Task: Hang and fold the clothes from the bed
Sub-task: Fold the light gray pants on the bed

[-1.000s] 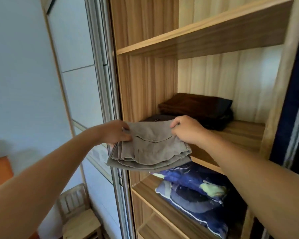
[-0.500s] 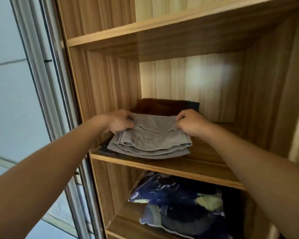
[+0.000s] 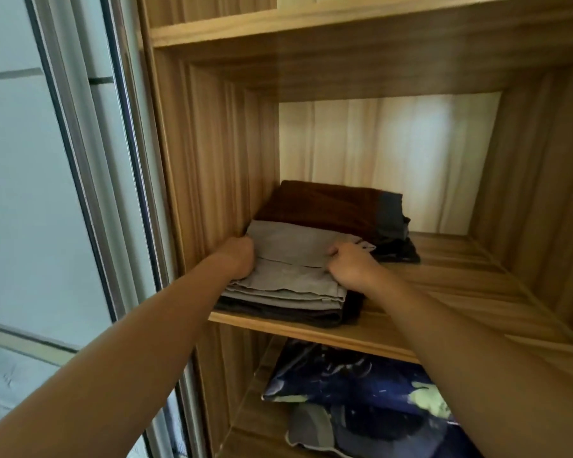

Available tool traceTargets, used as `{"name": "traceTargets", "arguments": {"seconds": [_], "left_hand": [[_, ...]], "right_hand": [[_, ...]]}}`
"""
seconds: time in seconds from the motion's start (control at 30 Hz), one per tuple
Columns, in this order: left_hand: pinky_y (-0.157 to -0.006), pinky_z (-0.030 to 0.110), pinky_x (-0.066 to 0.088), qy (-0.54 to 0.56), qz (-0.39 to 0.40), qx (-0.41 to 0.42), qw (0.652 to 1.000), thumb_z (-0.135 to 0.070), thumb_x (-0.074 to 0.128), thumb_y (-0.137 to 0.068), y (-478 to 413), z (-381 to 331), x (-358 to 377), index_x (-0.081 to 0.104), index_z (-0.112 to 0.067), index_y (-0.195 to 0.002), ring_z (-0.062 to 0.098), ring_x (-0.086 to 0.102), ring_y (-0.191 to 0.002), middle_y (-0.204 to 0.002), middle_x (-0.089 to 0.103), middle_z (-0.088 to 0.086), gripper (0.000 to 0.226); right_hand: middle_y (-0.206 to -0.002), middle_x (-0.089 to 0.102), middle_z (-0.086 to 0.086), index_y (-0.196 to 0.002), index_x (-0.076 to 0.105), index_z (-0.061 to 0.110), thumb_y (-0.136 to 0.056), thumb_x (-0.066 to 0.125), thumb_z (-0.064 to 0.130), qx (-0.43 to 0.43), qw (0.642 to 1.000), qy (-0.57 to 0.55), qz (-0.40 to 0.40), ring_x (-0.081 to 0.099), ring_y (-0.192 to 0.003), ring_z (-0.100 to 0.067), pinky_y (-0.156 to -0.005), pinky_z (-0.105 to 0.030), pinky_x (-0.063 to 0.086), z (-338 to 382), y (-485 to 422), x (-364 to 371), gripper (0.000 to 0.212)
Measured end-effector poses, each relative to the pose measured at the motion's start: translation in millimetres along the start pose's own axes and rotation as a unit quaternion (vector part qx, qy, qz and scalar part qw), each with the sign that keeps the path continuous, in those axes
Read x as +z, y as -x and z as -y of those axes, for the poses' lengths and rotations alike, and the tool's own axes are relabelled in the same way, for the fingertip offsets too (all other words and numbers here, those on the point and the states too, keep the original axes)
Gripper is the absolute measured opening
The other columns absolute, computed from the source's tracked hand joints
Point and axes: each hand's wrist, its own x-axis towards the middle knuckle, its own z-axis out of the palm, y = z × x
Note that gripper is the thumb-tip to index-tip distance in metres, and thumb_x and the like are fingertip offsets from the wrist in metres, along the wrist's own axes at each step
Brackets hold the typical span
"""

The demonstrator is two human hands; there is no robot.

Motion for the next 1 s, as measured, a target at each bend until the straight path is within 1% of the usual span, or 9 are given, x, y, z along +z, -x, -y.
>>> {"name": "traceTargets", "arguments": {"seconds": [0.13, 0.2, 0.37, 0.57, 0.7, 0.77, 0.87, 0.93, 1.0], "left_hand": [[-0.089, 0.032, 0.044, 0.022, -0.045, -0.004, 0.999, -0.017, 0.043, -0.103, -6.4, -3.3, -13.7, 0.055, -0.004, -0.130, 0.032, 0.052, -0.116, -0.141, 0.042, 0.020, 0.032], [-0.102, 0.038, 0.043, 0.054, -0.090, 0.025, 0.994, -0.028, 0.045, -0.103, -13.0, -9.7, -17.3, 0.050, -0.009, -0.140, 0.035, 0.047, -0.124, -0.147, 0.035, 0.020, 0.042], [-0.124, 0.044, 0.009, 0.063, 0.006, 0.025, 0.998, -0.061, 0.029, -0.101, -33.5, -16.0, 5.0, 0.012, -0.032, -0.160, 0.032, 0.001, -0.154, -0.168, 0.001, 0.011, 0.068], [-0.123, 0.041, 0.008, 0.096, 0.045, 0.021, 0.994, -0.063, 0.023, -0.102, -50.4, -14.8, 20.5, 0.011, -0.032, -0.160, 0.029, 0.004, -0.154, -0.168, -0.002, 0.008, 0.067], [-0.123, 0.040, 0.014, 0.118, 0.029, 0.023, 0.992, -0.062, 0.025, -0.101, -49.8, -15.4, 23.0, 0.017, -0.031, -0.160, 0.028, 0.012, -0.153, -0.168, 0.005, 0.008, 0.067], [-0.118, 0.037, 0.026, 0.126, -0.008, 0.046, 0.991, -0.055, 0.031, -0.103, -42.9, -15.6, 21.9, 0.031, -0.025, -0.157, 0.028, 0.030, -0.146, -0.163, 0.026, 0.011, 0.061], [-0.096, 0.035, 0.047, 0.126, -0.065, 0.083, 0.986, -0.046, 0.040, -0.104, -19.9, -15.2, 12.7, 0.062, -0.018, -0.129, 0.023, 0.059, -0.113, -0.131, 0.062, 0.011, 0.043], [-0.077, 0.033, 0.047, 0.099, -0.072, 0.084, 0.989, -0.046, 0.042, -0.104, 4.6, -16.9, 2.0, 0.063, -0.020, -0.093, 0.018, 0.059, -0.087, -0.098, 0.066, 0.008, 0.035], [-0.074, 0.033, 0.046, 0.084, -0.065, 0.073, 0.992, -0.050, 0.043, -0.102, 33.5, -17.4, -11.4, 0.060, -0.020, -0.091, 0.016, 0.057, -0.082, -0.089, 0.062, 0.003, 0.037]], "right_hand": [[-0.136, 0.044, -0.013, -0.129, 0.056, 0.018, -0.093, 0.050, 0.033, 0.000, 0.982, 0.177, -0.072, 0.047, -0.119, -0.034, -0.098, -0.044, 0.046, 11.4, -0.1, -16.5, 0.039], [-0.151, 0.028, -0.013, -0.144, 0.045, 0.027, -0.094, 0.048, 0.044, -0.023, 0.966, 0.227, -0.123, 0.029, -0.135, -0.040, -0.109, -0.054, 0.033, 22.2, -4.3, -16.6, 0.053], [-0.169, -0.010, -0.007, -0.162, 0.010, 0.029, -0.093, 0.026, 0.078, -0.006, 0.969, 0.244, 0.032, -0.013, -0.154, -0.037, -0.121, -0.063, -0.003, 19.7, -39.4, 15.2, 0.086], [-0.169, -0.015, -0.005, -0.161, 0.003, 0.035, -0.089, 0.026, 0.084, 0.006, 0.982, 0.168, 0.085, -0.017, -0.153, -0.035, -0.123, -0.058, -0.003, -4.6, -60.3, 33.4, 0.090], [-0.169, -0.005, -0.004, -0.161, 0.012, 0.034, -0.088, 0.027, 0.083, 0.004, 0.985, 0.164, 0.058, -0.009, -0.154, -0.035, -0.122, -0.059, 0.004, -6.4, -56.7, 34.6, 0.089], [-0.167, 0.014, -0.007, -0.157, 0.029, 0.032, -0.088, 0.027, 0.078, -0.002, 0.987, 0.157, 0.018, 0.009, -0.152, -0.036, -0.120, -0.060, 0.016, -9.9, -52.9, 36.9, 0.084], [-0.136, 0.057, -0.013, -0.126, 0.061, 0.020, -0.090, 0.030, 0.065, -0.037, 0.986, 0.157, -0.045, 0.052, -0.120, -0.032, -0.102, -0.052, 0.044, -9.5, -36.0, 30.2, 0.065], [-0.113, 0.066, -0.010, -0.112, 0.065, 0.016, -0.098, 0.038, 0.057, -0.072, 0.978, 0.193, -0.045, 0.060, -0.100, -0.026, -0.090, -0.044, 0.052, -5.3, -21.9, 18.7, 0.051], [-0.101, 0.068, -0.006, -0.107, 0.068, 0.017, -0.099, 0.047, 0.054, -0.106, 0.970, 0.220, -0.018, 0.063, -0.090, -0.021, -0.082, -0.038, 0.054, 8.1, -4.6, 2.1, 0.043]]}}
